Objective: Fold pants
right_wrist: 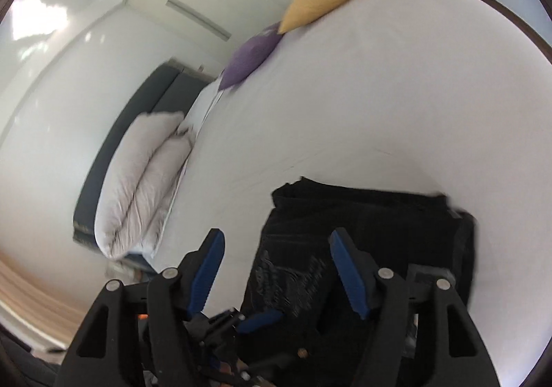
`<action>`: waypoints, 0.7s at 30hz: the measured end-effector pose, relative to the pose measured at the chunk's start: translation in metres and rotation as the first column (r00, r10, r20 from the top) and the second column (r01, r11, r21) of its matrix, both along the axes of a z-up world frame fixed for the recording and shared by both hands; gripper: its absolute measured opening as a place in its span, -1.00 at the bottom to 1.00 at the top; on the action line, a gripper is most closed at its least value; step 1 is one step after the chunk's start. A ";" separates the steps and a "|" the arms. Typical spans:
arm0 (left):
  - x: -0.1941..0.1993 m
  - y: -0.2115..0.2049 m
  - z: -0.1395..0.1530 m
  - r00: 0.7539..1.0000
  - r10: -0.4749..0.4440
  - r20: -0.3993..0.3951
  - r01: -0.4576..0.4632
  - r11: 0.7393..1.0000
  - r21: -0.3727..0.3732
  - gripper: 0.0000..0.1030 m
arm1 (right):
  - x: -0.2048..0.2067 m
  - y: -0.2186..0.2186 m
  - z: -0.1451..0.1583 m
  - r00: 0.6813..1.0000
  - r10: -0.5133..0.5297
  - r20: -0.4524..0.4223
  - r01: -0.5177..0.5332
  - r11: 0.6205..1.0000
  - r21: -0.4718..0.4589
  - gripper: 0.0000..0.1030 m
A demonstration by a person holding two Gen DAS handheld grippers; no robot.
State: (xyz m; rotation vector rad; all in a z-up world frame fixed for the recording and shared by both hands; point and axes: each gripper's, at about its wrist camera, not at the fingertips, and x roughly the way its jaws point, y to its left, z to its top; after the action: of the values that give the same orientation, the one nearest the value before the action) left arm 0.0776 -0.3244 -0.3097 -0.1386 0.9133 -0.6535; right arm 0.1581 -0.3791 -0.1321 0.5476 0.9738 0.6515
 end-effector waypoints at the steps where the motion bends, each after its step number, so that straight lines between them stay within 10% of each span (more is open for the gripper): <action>1: -0.002 -0.002 -0.001 1.000 -0.003 0.025 0.003 1.000 0.010 0.16 | 0.018 0.026 0.001 0.997 0.073 0.010 -0.073 0.995 -0.063 0.30; 10: -0.011 -0.014 -0.014 0.993 -0.051 0.107 0.046 0.998 0.046 0.17 | 0.103 0.138 -0.064 0.928 0.333 -0.166 -0.372 0.821 -0.433 -0.26; 15: -0.023 -0.015 -0.021 0.983 -0.066 0.172 0.054 0.996 0.072 0.18 | 0.126 0.120 -0.081 0.932 0.279 -0.233 -0.341 0.891 -0.298 -0.80; 21: -0.043 -0.023 -0.029 0.951 -0.097 0.294 0.061 0.989 0.132 0.19 | 0.142 0.079 -0.095 0.960 0.104 -0.258 -0.155 0.970 -0.187 -0.93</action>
State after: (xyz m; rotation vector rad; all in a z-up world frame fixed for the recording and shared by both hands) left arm 0.0344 -0.3474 -0.3390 0.1056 0.6650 -0.6702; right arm 0.3003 -0.3002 -0.2276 0.3881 1.3051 0.5997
